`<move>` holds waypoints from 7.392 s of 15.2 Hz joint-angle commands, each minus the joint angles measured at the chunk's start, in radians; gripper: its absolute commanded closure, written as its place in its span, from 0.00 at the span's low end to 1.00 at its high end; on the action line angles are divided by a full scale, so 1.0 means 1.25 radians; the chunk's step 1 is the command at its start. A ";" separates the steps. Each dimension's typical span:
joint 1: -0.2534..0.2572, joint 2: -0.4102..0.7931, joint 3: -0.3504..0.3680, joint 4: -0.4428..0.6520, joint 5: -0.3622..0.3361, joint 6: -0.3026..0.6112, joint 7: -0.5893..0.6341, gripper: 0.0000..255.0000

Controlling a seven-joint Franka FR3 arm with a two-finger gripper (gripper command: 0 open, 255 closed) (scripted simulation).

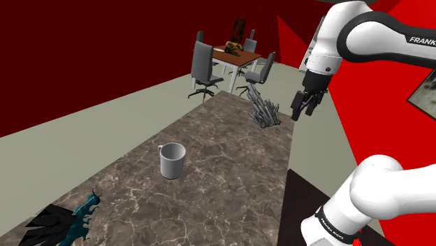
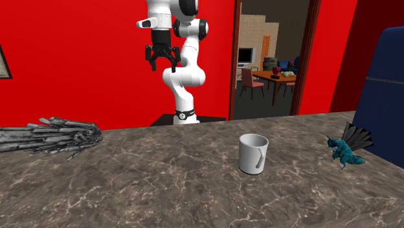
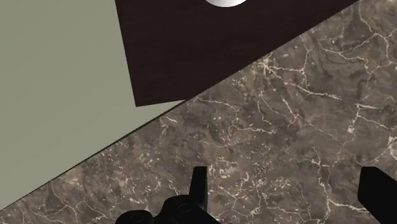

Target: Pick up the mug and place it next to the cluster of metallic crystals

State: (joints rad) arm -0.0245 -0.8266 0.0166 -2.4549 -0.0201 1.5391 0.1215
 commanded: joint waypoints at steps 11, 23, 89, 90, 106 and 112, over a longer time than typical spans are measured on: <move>0.051 0.173 0.127 -0.003 0.105 0.205 0.138 0.00; 0.081 0.475 0.267 0.128 0.124 0.421 0.306 0.00; 0.124 0.731 0.340 0.536 0.026 0.295 0.482 1.00; 0.124 0.730 0.340 0.546 0.026 0.284 0.482 1.00; 0.129 0.740 0.343 0.730 0.021 0.109 0.492 1.00; 0.070 0.630 0.296 0.618 0.071 0.116 0.384 1.00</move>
State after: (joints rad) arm 0.0760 -0.0073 0.3977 -1.6484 0.0548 1.6805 0.6286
